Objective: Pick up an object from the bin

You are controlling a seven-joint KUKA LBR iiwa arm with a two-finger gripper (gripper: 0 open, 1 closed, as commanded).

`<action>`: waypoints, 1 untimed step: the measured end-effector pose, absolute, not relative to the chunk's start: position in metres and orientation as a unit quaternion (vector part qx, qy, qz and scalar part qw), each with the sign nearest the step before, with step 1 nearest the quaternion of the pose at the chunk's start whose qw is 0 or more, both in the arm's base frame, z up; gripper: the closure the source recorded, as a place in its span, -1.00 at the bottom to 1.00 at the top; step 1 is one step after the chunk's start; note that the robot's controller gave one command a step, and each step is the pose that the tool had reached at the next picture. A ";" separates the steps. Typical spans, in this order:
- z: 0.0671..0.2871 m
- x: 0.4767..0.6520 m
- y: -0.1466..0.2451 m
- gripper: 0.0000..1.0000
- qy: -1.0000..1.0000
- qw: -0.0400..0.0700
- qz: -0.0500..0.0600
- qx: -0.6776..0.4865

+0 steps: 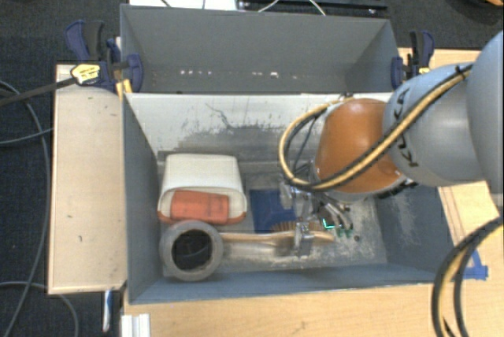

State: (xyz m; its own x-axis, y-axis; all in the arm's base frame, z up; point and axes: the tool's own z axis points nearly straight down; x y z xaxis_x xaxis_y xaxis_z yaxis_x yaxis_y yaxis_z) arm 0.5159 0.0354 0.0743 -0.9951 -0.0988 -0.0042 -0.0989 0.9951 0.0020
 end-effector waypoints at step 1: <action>0.074 0.516 0.036 -1.00 0.999 0.002 0.001 -0.048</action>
Offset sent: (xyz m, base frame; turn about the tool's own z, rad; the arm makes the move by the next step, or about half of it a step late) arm 0.0267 0.0338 0.0024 -0.0025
